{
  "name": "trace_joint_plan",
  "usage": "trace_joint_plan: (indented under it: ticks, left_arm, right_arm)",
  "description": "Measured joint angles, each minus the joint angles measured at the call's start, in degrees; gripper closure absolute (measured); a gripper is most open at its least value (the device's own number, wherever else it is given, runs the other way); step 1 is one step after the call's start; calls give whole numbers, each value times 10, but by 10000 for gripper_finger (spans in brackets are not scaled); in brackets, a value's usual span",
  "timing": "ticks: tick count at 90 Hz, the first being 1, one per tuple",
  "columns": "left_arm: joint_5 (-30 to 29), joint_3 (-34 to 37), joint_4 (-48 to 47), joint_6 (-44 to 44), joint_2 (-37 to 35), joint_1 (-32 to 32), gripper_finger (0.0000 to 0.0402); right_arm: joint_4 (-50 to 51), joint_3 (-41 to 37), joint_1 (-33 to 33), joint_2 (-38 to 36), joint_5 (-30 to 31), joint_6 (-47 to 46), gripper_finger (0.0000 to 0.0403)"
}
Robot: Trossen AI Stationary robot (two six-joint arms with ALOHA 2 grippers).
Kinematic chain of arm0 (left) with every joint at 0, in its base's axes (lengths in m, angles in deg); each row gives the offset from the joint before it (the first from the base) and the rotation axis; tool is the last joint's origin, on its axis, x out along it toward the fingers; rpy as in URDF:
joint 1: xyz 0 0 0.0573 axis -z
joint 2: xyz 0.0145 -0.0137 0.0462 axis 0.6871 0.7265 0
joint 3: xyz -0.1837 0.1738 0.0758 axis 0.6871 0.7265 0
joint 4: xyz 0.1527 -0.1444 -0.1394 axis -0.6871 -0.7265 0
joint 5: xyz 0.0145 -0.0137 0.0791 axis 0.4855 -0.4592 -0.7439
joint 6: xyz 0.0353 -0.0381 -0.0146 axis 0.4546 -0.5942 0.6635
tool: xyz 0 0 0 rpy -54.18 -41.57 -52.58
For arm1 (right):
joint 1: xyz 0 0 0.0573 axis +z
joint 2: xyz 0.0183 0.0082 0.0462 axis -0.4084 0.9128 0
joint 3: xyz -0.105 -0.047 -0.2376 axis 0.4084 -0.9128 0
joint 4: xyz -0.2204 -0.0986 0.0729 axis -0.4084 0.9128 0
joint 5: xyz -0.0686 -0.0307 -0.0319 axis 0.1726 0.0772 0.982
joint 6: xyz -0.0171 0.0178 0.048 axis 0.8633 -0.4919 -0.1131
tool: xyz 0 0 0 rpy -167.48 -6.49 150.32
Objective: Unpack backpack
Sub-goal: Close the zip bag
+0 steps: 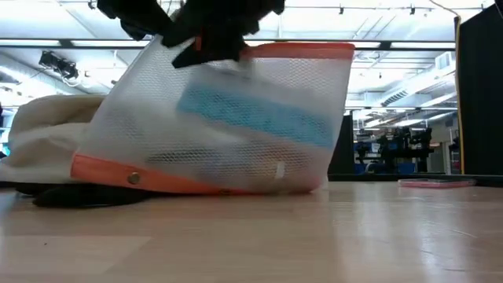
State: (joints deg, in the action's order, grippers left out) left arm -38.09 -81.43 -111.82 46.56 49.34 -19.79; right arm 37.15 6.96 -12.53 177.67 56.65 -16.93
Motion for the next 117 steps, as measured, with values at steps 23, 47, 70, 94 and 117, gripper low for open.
trace_joint_plan:
  ticks: [23, 47, 70, 94, 117]
  left_arm:
    - [0, 0, 0, 0, 0, 0, 402]
    - [27, 0, -43, 15, -1, 2, 402]
    - [60, 0, -68, 15, -1, 14, 402]
    - [74, 0, -68, 15, -1, 35, 402]
    - [75, -1, -69, 15, -1, 50, 402]
  right_arm:
    - [38, 0, 4, -2, 0, -3, 353]
    - [126, 34, 20, -8, 29, 0, 400]
    - [290, 116, 41, -15, 84, -7, 402]
    - [423, 185, 36, -16, 115, -17, 403]
    - [501, 203, 19, -16, 124, -32, 403]
